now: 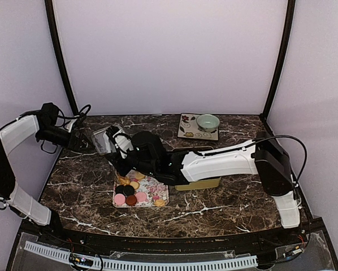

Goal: Pack the cookies
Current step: Position the fake cookies on the plate.

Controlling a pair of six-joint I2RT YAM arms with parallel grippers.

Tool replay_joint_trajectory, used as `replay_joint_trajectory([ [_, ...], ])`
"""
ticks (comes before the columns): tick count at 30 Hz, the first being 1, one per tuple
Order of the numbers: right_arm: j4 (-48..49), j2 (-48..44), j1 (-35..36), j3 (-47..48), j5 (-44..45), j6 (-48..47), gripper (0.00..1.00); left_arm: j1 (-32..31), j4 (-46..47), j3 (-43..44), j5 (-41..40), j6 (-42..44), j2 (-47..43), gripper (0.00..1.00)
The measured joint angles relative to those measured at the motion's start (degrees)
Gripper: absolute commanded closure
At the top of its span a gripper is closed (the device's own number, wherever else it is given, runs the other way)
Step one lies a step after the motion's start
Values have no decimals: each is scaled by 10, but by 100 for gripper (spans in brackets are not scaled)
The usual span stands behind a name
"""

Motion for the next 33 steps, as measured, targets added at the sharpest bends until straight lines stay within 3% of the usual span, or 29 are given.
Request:
replay_joint_trajectory([
  [10, -14, 16, -2, 1, 7, -7, 72, 0, -2, 0, -2, 4, 0, 8],
  [22, 12, -77, -23, -131, 38, -8, 73, 0, -5, -10, 8, 15, 0, 8],
  [33, 0, -111, -38, -159, 62, -10, 60, 0, -5, -10, 10, 15, 0, 8],
])
